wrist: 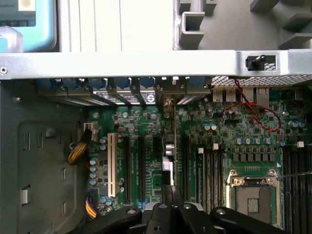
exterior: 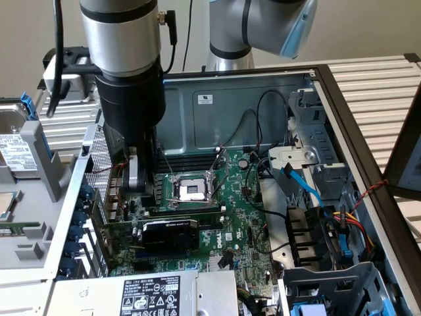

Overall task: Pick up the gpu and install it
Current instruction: 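Press down on the gpu until it lock into place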

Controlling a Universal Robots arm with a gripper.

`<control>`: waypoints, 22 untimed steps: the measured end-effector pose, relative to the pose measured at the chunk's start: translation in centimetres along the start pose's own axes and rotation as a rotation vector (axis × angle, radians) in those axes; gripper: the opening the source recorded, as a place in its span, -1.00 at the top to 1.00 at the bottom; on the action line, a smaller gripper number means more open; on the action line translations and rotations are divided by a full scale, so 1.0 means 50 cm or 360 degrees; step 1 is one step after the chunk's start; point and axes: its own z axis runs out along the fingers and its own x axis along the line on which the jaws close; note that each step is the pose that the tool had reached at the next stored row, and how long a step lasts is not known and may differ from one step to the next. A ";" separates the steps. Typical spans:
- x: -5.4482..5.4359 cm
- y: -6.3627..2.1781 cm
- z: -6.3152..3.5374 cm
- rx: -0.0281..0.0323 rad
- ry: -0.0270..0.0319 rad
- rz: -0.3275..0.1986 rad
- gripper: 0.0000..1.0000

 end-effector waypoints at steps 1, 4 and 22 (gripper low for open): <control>0.000 0.005 0.002 0.00094 -0.00001 0.0000 0.79; -0.002 0.018 0.007 0.00325 -0.00012 0.0000 0.79; -0.018 0.028 0.071 0.00399 -0.00014 0.0000 0.79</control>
